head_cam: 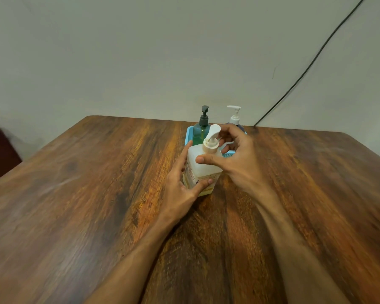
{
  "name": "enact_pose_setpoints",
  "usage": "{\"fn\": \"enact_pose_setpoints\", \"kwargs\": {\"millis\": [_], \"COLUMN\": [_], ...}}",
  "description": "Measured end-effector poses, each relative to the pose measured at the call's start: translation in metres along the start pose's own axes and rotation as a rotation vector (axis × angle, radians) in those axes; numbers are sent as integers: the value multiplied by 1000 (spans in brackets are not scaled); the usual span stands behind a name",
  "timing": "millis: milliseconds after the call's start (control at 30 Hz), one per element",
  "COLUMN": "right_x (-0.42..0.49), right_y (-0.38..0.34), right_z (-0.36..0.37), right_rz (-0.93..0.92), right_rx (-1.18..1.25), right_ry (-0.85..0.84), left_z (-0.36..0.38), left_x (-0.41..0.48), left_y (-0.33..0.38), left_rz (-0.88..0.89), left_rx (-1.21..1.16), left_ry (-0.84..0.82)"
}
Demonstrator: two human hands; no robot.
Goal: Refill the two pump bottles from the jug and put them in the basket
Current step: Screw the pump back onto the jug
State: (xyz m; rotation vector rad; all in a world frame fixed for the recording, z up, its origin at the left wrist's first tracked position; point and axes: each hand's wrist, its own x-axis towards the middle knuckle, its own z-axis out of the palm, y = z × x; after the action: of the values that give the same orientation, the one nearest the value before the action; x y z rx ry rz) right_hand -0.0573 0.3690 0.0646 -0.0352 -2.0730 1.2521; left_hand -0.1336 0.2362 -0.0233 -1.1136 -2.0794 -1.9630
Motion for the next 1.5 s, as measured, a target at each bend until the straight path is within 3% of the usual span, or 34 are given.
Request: {"fn": "enact_pose_setpoints", "kwargs": {"millis": [133, 367, 600, 933, 1500], "right_x": [3, 2, 3, 1, -1], "right_y": [0, 3, 2, 5, 4], "right_z": [-11, 1, -10, -5, 2], "right_rz": [6, 8, 27, -7, -24], "right_rx": [41, 84, 57, 160, 27], "right_ry": [-49, 51, -78, 31, 33], "left_z": [0, 0, 1, 1, 0], "left_x": [0, 0, 0, 0, 0], "left_y": [-3, -2, -4, -2, 0], "left_rz": [5, 5, 4, 5, 13], "left_rx": [18, 22, 25, 18, 18], "left_ry": [1, 5, 8, 11, -5]}}
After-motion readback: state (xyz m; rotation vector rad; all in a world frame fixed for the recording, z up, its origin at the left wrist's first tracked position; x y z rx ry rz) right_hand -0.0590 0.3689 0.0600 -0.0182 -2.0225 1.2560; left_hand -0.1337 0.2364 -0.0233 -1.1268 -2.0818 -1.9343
